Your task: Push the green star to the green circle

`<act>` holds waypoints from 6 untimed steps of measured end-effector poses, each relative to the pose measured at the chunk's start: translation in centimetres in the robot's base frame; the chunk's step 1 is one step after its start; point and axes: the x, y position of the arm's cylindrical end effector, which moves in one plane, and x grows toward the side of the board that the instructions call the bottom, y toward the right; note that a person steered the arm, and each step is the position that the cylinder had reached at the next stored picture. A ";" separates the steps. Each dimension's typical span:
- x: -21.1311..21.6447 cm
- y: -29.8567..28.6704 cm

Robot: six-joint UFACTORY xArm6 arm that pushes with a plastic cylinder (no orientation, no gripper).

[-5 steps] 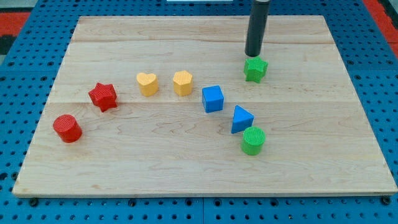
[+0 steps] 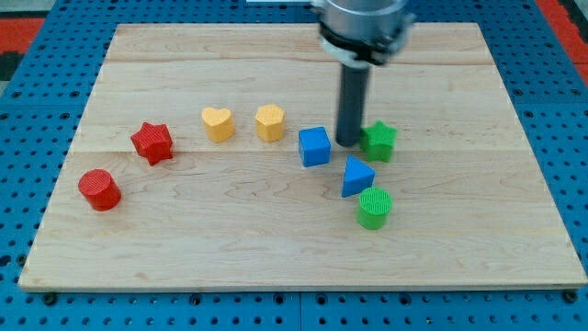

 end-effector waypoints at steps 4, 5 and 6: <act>-3.5 8.3; 3.7 7.1; 2.6 9.1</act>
